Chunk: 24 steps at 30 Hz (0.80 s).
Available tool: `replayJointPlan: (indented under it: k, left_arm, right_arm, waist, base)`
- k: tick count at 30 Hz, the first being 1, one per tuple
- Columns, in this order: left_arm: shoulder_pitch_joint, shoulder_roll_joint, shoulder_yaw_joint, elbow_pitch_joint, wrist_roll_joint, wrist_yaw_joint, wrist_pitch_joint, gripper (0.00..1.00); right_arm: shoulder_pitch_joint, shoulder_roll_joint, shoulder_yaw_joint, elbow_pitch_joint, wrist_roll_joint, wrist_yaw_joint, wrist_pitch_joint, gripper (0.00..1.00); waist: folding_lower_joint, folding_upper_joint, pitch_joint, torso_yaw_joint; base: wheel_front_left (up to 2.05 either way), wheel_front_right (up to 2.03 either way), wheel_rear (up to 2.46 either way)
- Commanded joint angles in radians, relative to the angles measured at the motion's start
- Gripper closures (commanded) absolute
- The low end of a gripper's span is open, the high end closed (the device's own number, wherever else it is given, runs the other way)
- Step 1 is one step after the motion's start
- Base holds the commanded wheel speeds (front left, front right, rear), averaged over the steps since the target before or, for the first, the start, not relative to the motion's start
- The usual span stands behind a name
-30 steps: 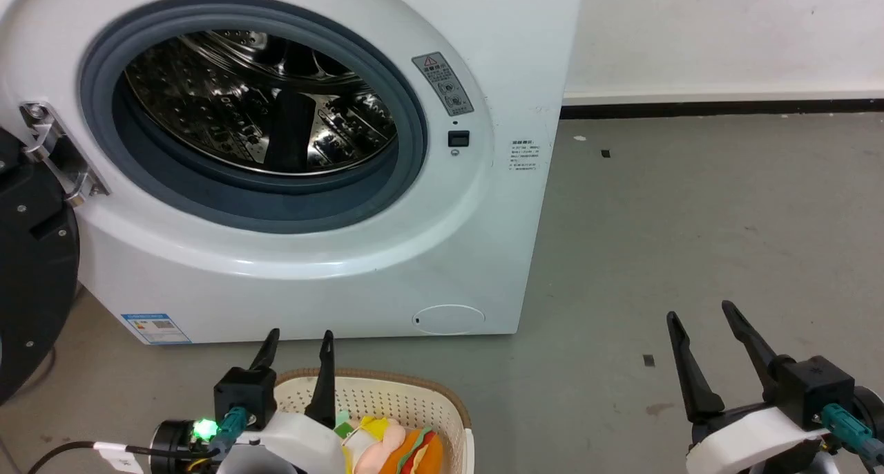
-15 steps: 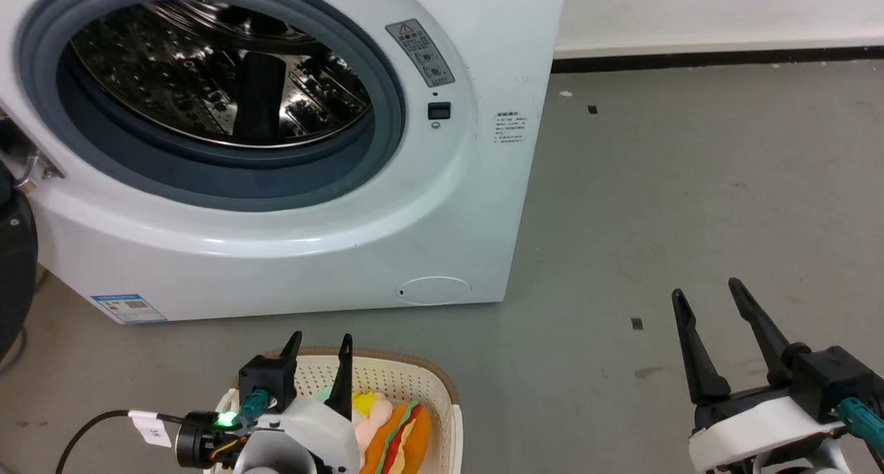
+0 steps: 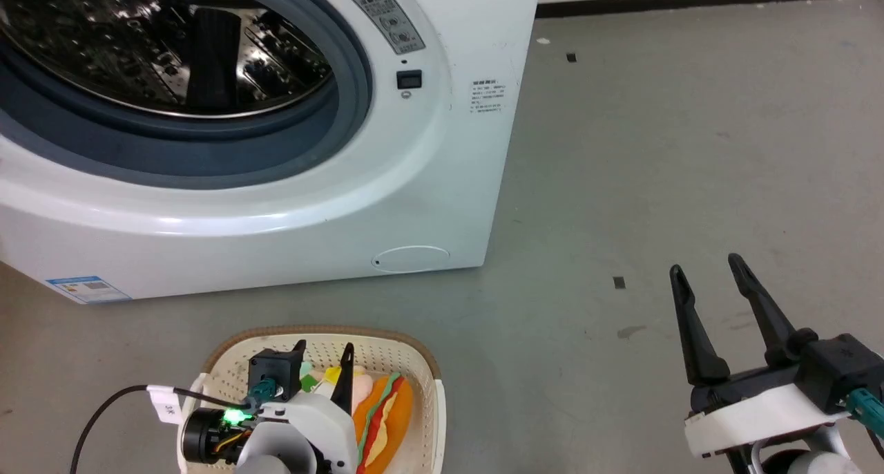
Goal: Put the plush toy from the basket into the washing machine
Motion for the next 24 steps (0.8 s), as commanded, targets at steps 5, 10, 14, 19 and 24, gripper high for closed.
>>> replayJointPlan:
  k: [5,10,14,19,24]
  left_arm:
    - [-0.059,0.014,-0.026,0.087,-0.019,-0.01,-0.003,0.0]
    - [-0.103,0.026,-0.044,0.152,-0.03,-0.017,-0.011,0.0]
    - [-0.134,0.04,-0.059,0.204,-0.039,-0.02,-0.021,0.0]
    - [-0.176,0.057,-0.081,0.278,-0.048,-0.022,-0.014,0.0]
    - [-0.218,0.079,-0.109,0.347,-0.052,-0.025,0.0,0.0]
  right_arm:
    - [-0.037,0.001,0.007,-0.016,0.017,0.0,-0.02,0.0]
    - [-0.055,0.001,0.011,-0.024,0.033,0.0,-0.03,0.0]
    - [-0.067,0.001,0.017,-0.031,0.043,0.0,-0.039,0.0]
    - [-0.08,0.001,0.023,-0.039,0.059,0.0,-0.049,0.0]
    - [-0.093,0.001,0.029,-0.047,0.075,0.0,-0.059,0.0]
  waist:
    - [0.0,0.0,0.051,-0.025]
    - [0.0,0.0,0.094,-0.046]
    - [0.0,0.0,0.127,-0.068]
    - [0.0,0.0,0.169,-0.096]
    - [0.0,0.0,0.216,-0.125]
  base:
    - [0.0,0.0,0.0]
    - [0.0,0.0,0.0]
    - [0.0,0.0,0.0]
    - [0.0,0.0,0.0]
    - [0.0,0.0,0.0]
